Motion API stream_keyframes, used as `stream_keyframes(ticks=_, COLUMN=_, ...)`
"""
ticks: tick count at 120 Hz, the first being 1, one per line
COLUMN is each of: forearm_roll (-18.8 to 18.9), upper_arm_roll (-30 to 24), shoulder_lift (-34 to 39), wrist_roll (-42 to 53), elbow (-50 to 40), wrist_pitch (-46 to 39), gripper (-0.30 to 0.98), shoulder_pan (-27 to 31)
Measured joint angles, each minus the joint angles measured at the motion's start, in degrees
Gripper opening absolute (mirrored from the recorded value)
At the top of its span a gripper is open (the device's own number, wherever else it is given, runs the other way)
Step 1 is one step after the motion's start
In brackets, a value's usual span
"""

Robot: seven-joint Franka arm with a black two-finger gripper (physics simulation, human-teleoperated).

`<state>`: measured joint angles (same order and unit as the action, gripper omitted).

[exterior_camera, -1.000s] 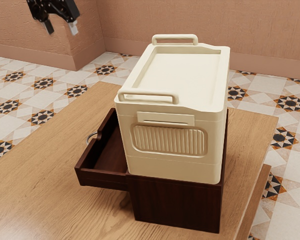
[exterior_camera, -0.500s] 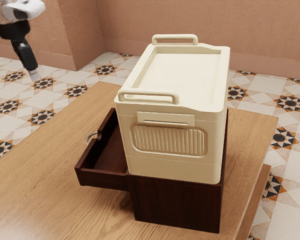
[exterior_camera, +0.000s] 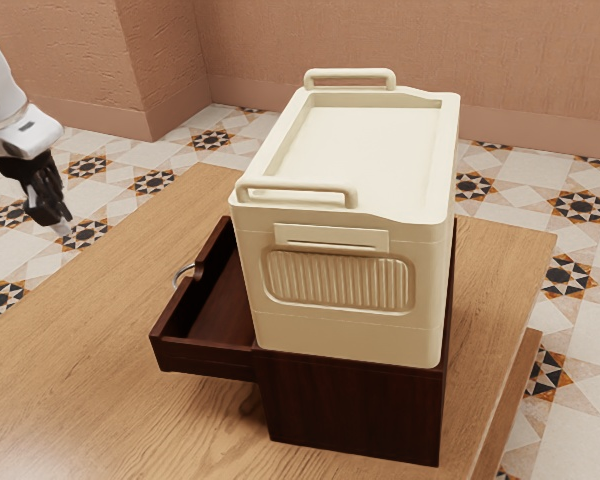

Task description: Push the drawer handle with one arm to close the drawer

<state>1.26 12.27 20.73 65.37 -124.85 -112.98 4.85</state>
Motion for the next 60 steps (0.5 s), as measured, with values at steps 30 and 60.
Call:
stream_keyframes(ticks=30, forearm_roll=-4.6, upper_arm_roll=0.1, shoulder_lift=-1.6, wrist_roll=11.1, elbow=-6.3, wrist_pitch=-9.9, gripper=-0.05, shoulder_pan=-0.8)
stream_keyframes(ticks=60, forearm_roll=-7.3, upper_arm_roll=-0.4, shoulder_lift=-4.1, wrist_roll=19.7, elbow=-10.5, wrist_pitch=-16.2, gripper=-0.09, shoulder_pan=-1.1)
